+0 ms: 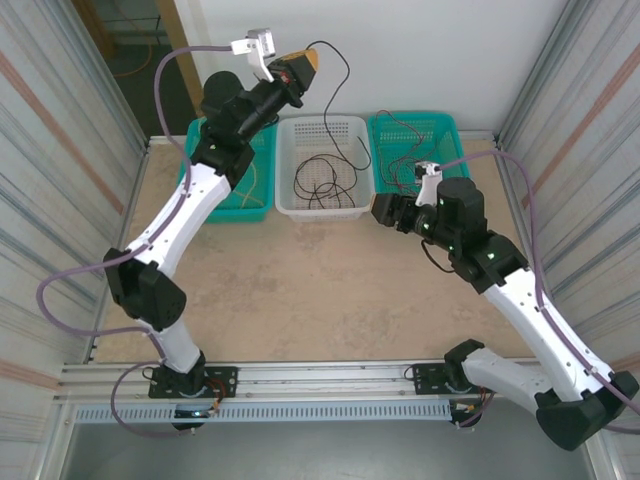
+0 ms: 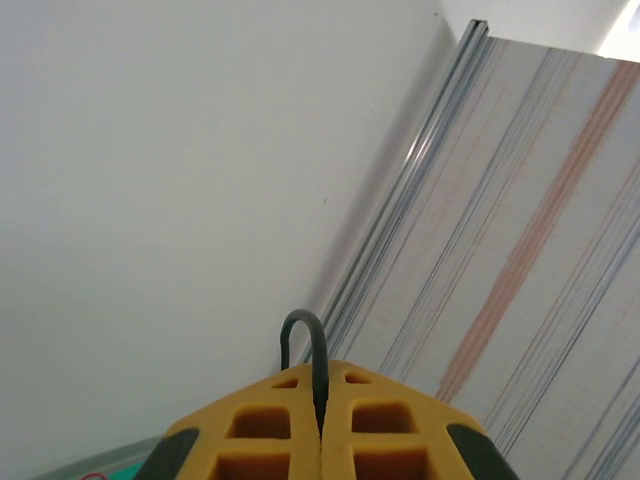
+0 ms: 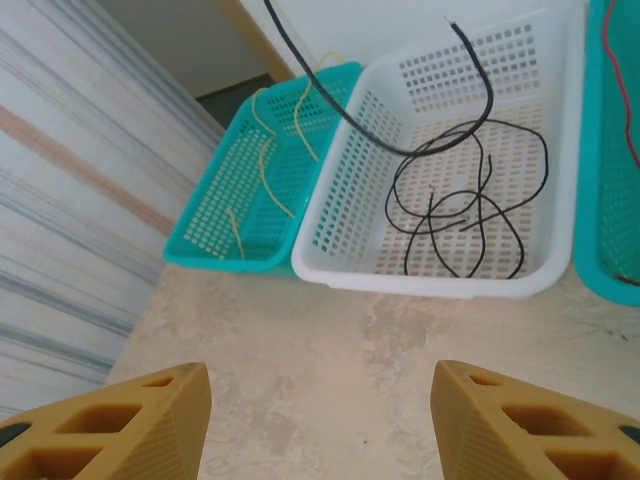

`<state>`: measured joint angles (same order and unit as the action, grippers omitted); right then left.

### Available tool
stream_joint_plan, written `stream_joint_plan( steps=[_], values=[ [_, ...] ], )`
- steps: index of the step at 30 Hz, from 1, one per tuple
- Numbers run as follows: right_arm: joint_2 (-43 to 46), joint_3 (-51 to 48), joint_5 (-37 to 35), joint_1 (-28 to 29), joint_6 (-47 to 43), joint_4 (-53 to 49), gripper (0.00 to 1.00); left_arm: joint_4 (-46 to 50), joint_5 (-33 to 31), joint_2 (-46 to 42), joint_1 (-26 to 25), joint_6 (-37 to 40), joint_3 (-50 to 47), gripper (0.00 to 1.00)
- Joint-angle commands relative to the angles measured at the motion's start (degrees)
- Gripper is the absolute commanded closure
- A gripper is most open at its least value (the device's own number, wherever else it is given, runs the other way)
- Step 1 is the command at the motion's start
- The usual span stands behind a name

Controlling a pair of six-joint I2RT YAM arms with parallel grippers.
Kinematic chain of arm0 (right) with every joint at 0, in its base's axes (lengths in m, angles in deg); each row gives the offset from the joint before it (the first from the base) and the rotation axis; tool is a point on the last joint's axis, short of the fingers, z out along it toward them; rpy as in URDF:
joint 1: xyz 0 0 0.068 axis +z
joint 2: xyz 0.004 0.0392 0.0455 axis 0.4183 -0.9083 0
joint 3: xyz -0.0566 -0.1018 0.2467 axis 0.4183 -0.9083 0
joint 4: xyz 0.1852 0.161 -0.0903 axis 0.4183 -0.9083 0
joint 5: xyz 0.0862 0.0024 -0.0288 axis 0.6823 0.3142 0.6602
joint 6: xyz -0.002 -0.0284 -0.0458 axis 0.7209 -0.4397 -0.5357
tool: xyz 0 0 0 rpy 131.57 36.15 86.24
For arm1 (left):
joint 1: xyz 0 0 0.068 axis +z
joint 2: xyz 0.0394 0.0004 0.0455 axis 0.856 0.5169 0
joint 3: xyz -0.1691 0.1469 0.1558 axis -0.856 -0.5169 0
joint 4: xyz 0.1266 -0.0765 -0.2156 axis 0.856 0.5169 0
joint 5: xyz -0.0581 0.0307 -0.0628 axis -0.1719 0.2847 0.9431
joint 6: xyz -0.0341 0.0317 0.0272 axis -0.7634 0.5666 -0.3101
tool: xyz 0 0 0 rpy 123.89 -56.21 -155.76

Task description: Untangle the cables

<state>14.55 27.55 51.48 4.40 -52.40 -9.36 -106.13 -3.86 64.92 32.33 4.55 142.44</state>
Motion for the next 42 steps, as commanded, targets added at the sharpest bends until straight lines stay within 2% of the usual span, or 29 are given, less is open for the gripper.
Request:
stream_joint_plan(
  steps=[1,5,14,30,37,38,40,41,42],
  values=[
    [2.2,-1.1,-2.1,-0.5,-2.1,-1.8,0.40,0.9,0.5,1.9,0.2,0.8,2.8,1.00],
    [2.4,-0.9,-1.5,-1.5,-2.0,-2.7,0.40,2.2,4.6,4.9,0.9,1.3,4.1,1.00],
    [3.8,-1.4,-2.1,-2.0,-2.0,-3.7,0.39,3.1,7.3,8.0,2.6,-0.9,3.5,1.00],
    [2.8,-1.4,-1.5,-2.0,-1.4,-3.6,0.39,18.7,8.7,16.1,3.8,2.9,11.6,1.00],
    [2.4,-1.1,-1.6,-2.0,-1.8,-3.8,0.39,25.2,11.3,25.0,5.6,1.4,20.1,1.00],
    [2.4,-1.0,-1.6,-2.0,-1.9,-3.9,0.39,27.1,12.6,26.8,5.9,1.1,22.7,0.95],
    [2.5,-1.0,-1.7,-2.0,-2.0,-4.2,0.39,31.1,14.0,29.9,6.4,0.4,27.5,0.70],
    [2.5,-1.0,-1.7,-2.1,-2.0,-4.3,0.39,32.9,14.0,30.9,6.5,0.1,29.2,0.60],
    [2.6,-0.9,-1.7,-2.1,-2.0,-4.4,0.39,33.4,13.8,31.3,6.6,0.1,29.5,0.55]
  ],
)
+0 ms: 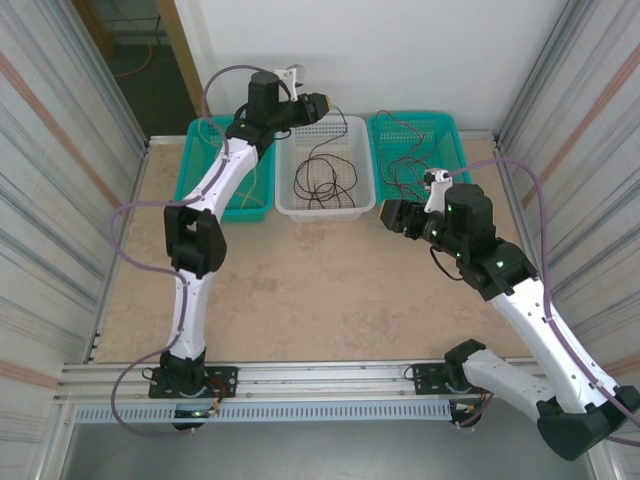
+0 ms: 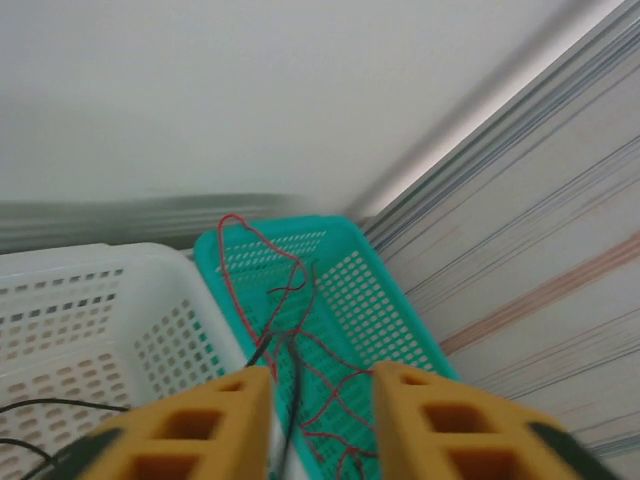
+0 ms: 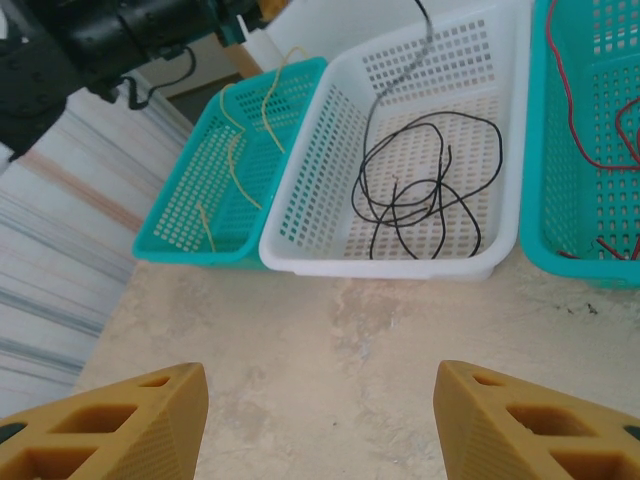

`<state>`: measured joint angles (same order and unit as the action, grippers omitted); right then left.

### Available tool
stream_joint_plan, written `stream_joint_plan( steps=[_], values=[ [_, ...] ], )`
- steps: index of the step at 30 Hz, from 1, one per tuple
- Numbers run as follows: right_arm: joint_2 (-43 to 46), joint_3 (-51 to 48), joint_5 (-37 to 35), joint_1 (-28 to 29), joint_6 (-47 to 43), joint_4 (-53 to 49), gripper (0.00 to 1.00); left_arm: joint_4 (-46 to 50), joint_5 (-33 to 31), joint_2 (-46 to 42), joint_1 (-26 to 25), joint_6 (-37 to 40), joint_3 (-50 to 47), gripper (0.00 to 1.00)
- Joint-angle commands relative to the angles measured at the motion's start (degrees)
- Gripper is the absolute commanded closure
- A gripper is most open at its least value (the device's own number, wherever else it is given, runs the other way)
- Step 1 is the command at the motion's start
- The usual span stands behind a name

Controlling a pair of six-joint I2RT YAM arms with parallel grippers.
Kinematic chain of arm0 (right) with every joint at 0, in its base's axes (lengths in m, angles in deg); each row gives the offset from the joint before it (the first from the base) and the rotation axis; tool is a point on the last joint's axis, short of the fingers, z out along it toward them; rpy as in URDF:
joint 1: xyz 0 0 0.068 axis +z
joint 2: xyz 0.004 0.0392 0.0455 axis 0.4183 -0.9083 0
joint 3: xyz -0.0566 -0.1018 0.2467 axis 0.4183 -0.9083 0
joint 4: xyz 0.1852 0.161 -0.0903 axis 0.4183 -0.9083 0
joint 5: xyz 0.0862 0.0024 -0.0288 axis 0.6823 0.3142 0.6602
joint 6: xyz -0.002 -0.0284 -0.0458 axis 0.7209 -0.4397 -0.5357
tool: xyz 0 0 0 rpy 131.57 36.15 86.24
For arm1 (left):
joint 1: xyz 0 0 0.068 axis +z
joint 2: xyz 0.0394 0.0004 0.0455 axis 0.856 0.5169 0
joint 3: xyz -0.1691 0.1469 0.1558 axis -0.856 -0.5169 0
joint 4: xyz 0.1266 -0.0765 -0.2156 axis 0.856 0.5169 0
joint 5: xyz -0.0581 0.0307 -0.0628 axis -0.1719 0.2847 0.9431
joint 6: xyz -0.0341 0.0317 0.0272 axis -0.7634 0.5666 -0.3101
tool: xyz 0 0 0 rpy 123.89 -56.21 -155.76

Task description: Untangle the cables

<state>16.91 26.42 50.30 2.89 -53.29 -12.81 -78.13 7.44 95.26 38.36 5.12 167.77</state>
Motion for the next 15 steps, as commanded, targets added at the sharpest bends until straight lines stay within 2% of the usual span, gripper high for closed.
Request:
stream_joint_plan(
  steps=[1,5,9,12,15],
  values=[
    [0.4,0.2,-0.7,-0.6,-1.2,-1.0,0.39,5.6,1.6,0.9,0.6,-0.5,3.8,0.51],
    [0.5,0.9,-1.3,-0.8,-1.7,-1.5,0.39,4.2,-2.7,-2.2,0.5,-0.6,-0.8,0.42],
    [0.5,2.0,-1.9,-1.0,-2.4,-2.2,0.38,4.7,-6.4,-6.6,0.6,0.1,-3.8,0.41],
    [1.0,2.7,-3.2,-1.0,-3.0,-2.4,0.37,5.1,-8.8,-12.6,0.1,2.8,-7.9,0.41],
    [2.6,2.5,-7.1,-1.1,-3.4,-2.0,0.31,3.7,-11.4,-21.6,-0.5,6.1,-16.8,0.40]
  ],
)
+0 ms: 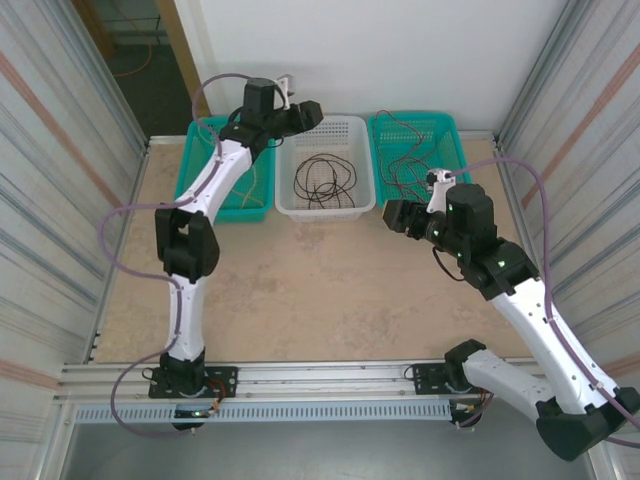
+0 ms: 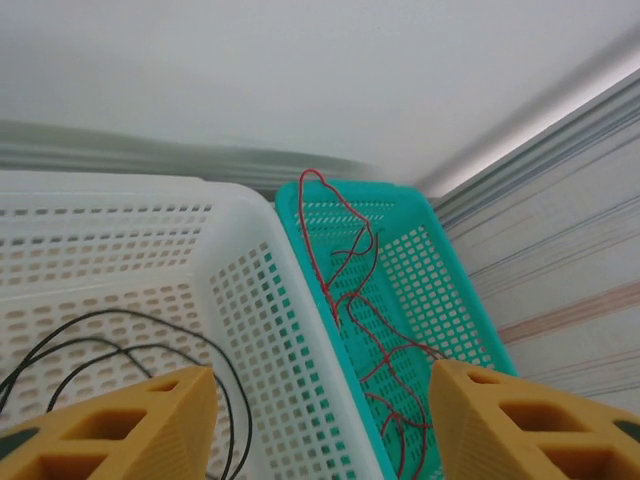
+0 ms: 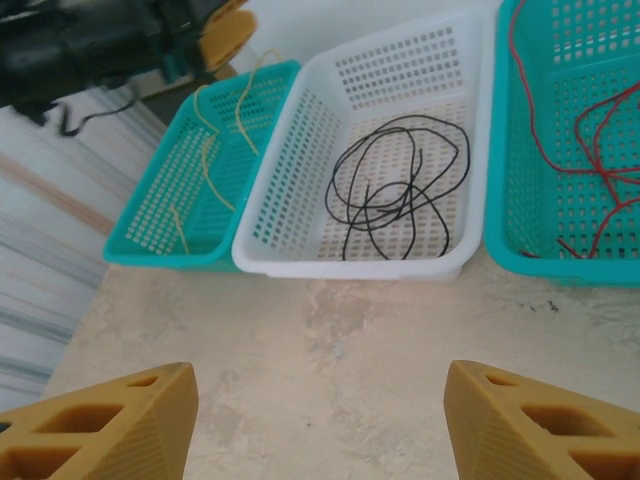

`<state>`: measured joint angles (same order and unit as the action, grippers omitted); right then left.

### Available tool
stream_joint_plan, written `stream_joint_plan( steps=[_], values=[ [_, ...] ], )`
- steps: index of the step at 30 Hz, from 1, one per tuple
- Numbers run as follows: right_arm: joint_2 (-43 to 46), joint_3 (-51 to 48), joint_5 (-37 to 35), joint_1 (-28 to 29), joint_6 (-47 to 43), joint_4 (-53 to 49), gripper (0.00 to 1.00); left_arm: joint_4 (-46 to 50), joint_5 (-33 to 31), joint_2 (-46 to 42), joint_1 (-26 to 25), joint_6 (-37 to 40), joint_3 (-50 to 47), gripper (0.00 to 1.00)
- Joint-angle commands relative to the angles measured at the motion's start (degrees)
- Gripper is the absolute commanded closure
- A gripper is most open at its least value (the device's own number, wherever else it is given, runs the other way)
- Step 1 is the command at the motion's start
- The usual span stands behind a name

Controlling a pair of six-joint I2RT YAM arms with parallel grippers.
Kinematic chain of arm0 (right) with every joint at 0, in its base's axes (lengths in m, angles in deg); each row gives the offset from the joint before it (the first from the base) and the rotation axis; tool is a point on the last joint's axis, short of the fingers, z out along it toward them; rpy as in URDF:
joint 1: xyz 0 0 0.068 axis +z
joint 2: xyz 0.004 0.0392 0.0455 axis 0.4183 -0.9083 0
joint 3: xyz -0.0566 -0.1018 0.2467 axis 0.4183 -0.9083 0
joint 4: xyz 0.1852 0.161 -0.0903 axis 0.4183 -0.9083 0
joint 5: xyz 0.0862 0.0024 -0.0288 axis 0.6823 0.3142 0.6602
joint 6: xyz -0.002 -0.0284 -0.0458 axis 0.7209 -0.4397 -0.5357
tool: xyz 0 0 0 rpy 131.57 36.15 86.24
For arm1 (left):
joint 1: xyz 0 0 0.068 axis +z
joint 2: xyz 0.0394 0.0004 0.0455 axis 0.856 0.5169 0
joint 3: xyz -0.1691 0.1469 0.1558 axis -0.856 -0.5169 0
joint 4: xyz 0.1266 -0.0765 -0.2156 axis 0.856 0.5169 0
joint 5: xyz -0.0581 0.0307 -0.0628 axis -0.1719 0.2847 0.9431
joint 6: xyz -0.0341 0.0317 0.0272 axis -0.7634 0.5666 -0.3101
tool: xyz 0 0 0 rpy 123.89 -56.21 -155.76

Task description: Untangle the cables

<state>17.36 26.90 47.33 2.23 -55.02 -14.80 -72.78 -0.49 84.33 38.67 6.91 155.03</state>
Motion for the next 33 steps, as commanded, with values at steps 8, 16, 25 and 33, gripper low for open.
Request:
stream_joint_plan(
  steps=[8,16,25,33],
  values=[
    [9.2,-4.0,-18.6,-0.6,-2.9,8.1,0.08,-6.1,-13.6,-42.3,-1.8,17.3,-38.0,0.18],
    [9.2,-13.6,-29.7,-1.5,-3.9,16.4,0.01,-3.9,-43.3,-70.1,-1.4,25.5,-67.8,0.01],
    [1.8,-23.1,-50.0,-15.8,10.2,8.0,0.01,-17.1,-52.4,-77.3,10.8,32.0,-92.9,0.01],
    [-11.1,-28.2,-65.8,-21.7,8.9,19.0,0.01,-26.4,-44.8,-61.4,21.7,27.7,-93.4,0.01]
  ],
)
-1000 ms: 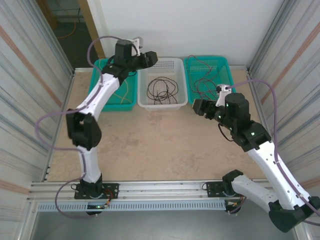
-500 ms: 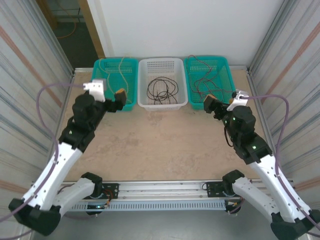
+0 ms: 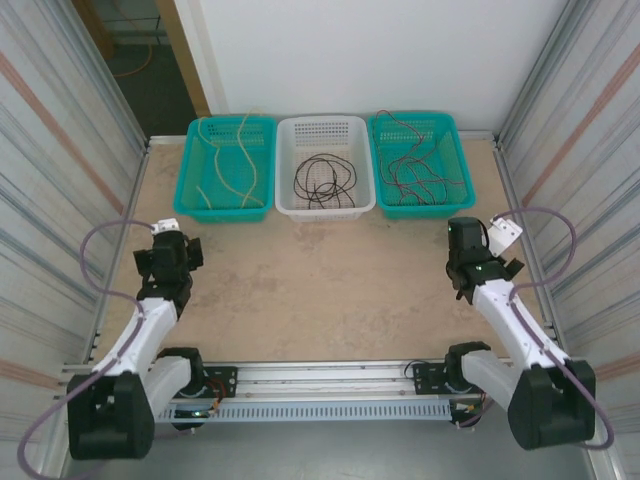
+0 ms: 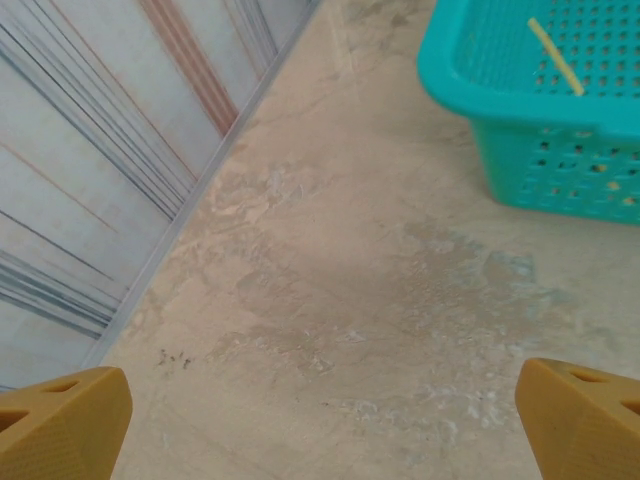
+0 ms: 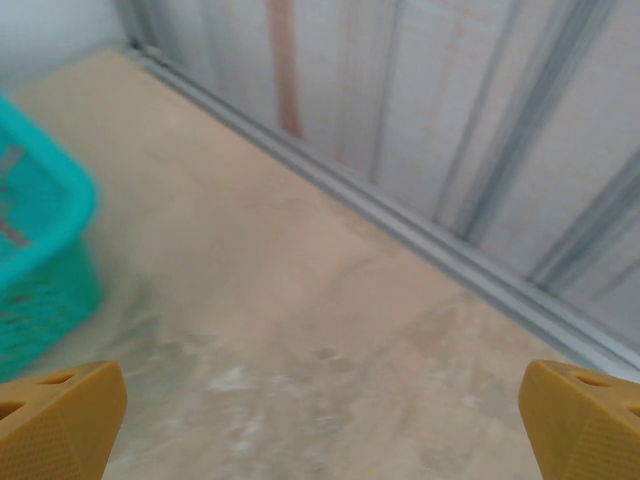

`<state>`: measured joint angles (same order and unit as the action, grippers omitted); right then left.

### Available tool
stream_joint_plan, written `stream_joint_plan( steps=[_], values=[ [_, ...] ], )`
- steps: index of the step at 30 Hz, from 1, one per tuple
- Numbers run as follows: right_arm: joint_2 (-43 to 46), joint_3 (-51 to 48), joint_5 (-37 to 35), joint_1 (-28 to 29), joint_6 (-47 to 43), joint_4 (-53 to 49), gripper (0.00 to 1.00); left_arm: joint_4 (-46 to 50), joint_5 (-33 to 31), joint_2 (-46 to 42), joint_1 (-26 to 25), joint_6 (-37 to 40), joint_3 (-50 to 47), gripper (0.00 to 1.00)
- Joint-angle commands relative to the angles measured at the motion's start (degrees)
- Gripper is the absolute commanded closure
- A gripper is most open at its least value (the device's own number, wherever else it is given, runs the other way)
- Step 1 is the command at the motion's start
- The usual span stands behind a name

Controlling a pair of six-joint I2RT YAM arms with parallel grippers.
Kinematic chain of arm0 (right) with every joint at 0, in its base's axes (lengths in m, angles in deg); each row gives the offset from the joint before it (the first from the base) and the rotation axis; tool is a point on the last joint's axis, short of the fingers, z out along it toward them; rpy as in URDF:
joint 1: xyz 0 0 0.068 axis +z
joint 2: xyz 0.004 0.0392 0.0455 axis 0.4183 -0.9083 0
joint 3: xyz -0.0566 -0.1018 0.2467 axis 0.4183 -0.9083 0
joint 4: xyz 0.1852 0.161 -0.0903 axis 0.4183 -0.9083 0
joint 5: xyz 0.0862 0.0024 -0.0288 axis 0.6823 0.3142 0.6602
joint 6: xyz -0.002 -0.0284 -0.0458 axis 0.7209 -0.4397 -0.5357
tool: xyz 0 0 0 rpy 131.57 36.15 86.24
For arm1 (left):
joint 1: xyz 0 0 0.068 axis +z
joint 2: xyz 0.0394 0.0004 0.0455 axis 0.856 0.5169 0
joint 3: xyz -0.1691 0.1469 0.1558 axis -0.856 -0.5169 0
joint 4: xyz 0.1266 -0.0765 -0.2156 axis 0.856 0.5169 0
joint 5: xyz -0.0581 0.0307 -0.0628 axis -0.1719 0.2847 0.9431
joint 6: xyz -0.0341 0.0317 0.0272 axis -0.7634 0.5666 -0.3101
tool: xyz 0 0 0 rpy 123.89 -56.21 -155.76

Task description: Untangle the cables

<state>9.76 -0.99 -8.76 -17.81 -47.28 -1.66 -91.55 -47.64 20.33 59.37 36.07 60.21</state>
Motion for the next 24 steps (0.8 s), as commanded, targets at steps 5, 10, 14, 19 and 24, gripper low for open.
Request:
stream_joint_plan(
  steps=[5,10,14,19,24],
  values=[
    [-17.3,-4.3,1.4,-3.1,-14.0,30.2,0.01,-29.0,9.1,12.6,2.3,-1.2,-3.8,0.01],
    [-22.5,-8.4,20.7,-2.8,-26.8,53.6,0.01,-32.6,18.8,17.4,2.2,3.3,-2.5,0.01],
    [-26.4,-9.4,35.0,-4.4,-31.0,59.3,0.01,-30.0,20.9,18.8,2.6,3.7,-0.3,0.01],
    [-28.2,-10.9,41.6,-7.7,-28.9,61.8,0.01,-30.6,18.2,17.6,2.6,-5.4,-2.0,0.01],
    [-29.5,-11.5,40.5,-7.2,-29.9,65.6,0.01,-51.1,19.6,27.8,-1.6,0.3,-6.4,0.01]
  ],
)
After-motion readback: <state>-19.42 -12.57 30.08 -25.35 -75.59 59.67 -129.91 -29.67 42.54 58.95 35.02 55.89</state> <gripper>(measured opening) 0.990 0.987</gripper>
